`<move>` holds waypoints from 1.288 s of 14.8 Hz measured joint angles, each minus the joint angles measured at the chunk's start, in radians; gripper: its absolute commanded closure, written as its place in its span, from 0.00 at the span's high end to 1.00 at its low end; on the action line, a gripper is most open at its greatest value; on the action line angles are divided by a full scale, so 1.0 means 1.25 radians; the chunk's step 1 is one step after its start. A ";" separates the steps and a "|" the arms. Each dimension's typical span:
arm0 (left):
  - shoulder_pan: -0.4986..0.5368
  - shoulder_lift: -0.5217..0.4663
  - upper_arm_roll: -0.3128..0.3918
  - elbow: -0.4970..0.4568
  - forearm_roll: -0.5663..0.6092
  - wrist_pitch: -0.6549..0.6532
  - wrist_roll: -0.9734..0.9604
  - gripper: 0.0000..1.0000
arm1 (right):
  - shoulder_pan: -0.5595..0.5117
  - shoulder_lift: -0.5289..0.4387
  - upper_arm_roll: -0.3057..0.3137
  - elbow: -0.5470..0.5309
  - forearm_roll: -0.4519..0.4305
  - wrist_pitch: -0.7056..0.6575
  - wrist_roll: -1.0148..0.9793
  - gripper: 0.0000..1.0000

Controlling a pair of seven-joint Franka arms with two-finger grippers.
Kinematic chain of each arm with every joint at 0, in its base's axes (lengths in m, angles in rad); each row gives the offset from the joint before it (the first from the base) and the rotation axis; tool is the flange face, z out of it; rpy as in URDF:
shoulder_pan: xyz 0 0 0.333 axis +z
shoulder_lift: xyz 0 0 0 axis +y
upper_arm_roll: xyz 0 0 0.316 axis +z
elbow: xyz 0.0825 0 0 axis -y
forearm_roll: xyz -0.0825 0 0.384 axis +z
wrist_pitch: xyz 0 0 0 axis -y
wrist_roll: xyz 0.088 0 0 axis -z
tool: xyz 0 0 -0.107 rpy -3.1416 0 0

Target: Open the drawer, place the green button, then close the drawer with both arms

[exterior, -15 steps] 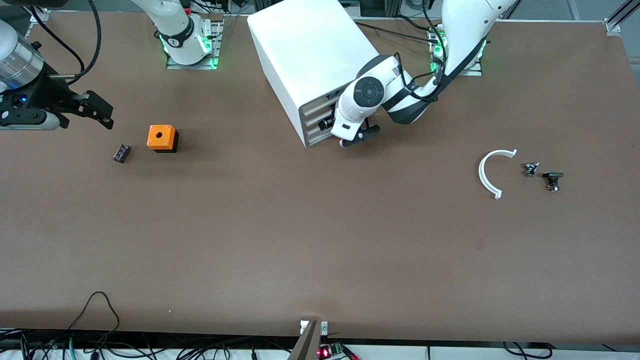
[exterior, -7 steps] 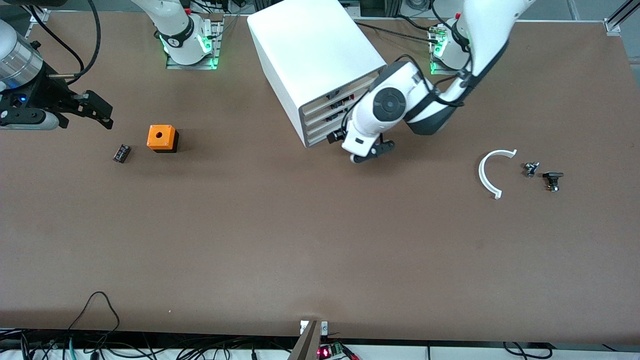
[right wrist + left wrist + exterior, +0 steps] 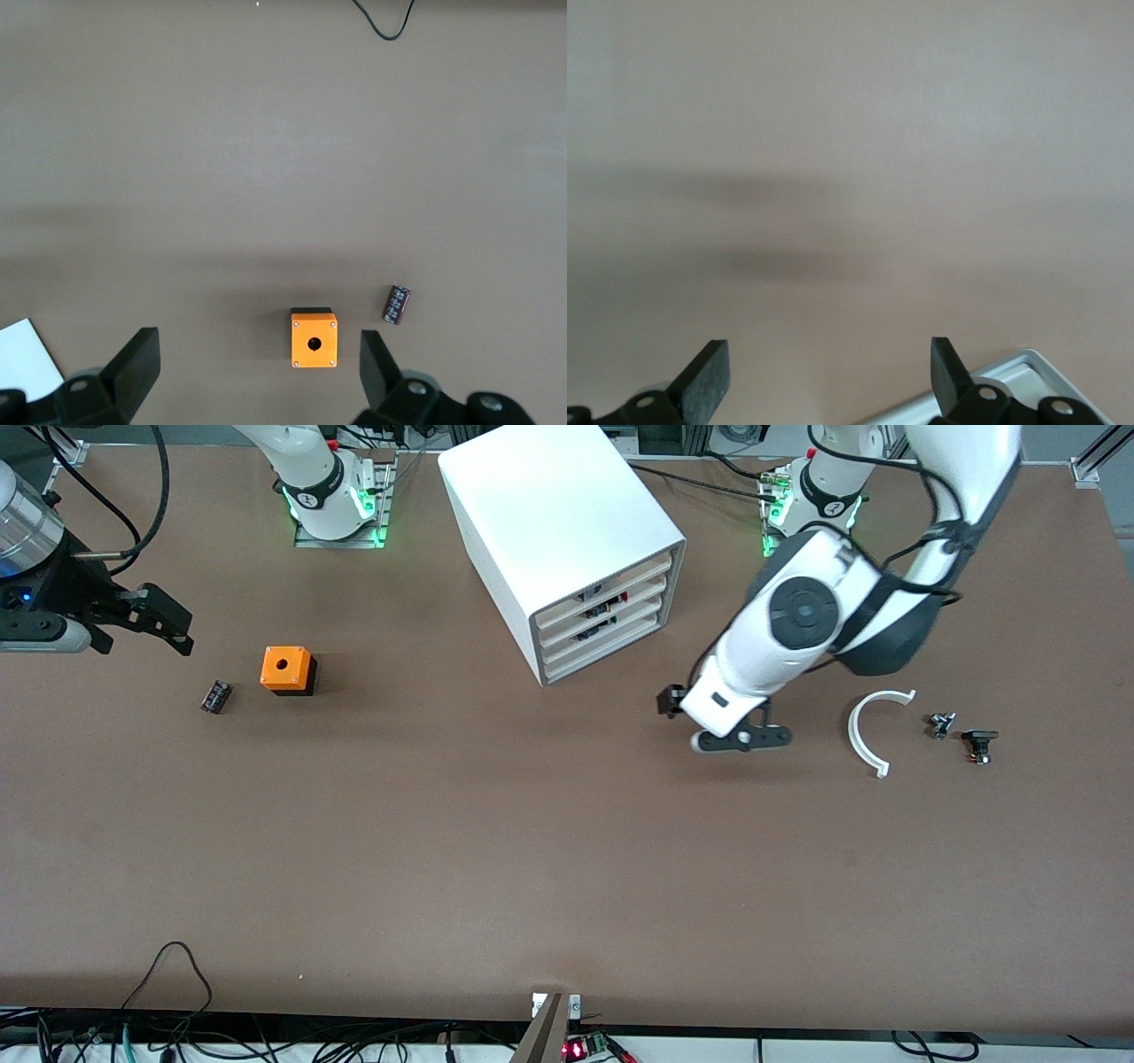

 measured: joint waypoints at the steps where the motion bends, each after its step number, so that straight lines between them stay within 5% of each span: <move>1: 0.021 -0.018 0.000 0.011 0.000 -0.012 0.054 1.00 | 0.000 0.003 0.000 0.002 0.000 0.000 0.000 1.00; 8: 0.107 -0.080 0.034 0.193 0.000 -0.217 0.376 1.00 | 0.001 0.011 0.001 0.007 0.000 -0.009 0.000 1.00; 15: -0.112 -0.223 0.430 0.167 -0.106 -0.241 0.549 1.00 | 0.001 0.011 0.001 0.007 0.000 -0.010 0.000 1.00; 19: -0.169 -0.313 0.527 0.072 -0.111 -0.241 0.577 1.00 | 0.001 0.011 0.001 0.007 0.000 -0.011 0.000 1.00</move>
